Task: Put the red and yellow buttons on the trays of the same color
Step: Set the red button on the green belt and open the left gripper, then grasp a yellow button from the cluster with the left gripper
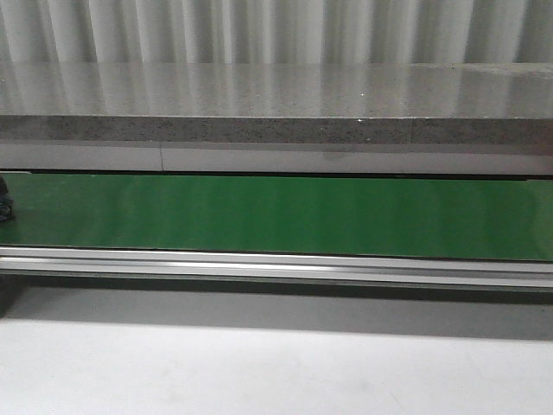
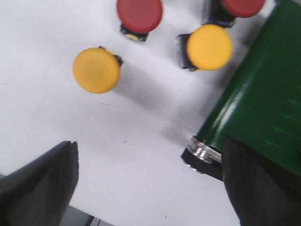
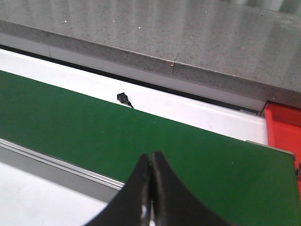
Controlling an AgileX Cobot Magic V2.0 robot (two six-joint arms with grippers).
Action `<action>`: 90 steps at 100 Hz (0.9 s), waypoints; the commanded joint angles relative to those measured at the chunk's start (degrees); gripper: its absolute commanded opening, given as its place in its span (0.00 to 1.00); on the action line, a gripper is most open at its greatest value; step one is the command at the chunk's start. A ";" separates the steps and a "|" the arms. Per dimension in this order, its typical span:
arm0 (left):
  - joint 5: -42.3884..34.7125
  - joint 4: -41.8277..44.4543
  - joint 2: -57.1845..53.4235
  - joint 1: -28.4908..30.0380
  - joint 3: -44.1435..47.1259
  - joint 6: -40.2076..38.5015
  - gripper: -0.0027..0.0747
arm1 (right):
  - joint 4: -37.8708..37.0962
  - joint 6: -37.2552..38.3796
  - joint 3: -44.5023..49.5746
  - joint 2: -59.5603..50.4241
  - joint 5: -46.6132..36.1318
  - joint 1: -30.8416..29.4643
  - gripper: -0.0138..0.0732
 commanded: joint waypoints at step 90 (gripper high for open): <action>-11.55 2.97 15.47 2.80 -3.31 -0.56 0.65 | 0.35 -0.54 -1.55 0.52 -4.08 -0.01 0.08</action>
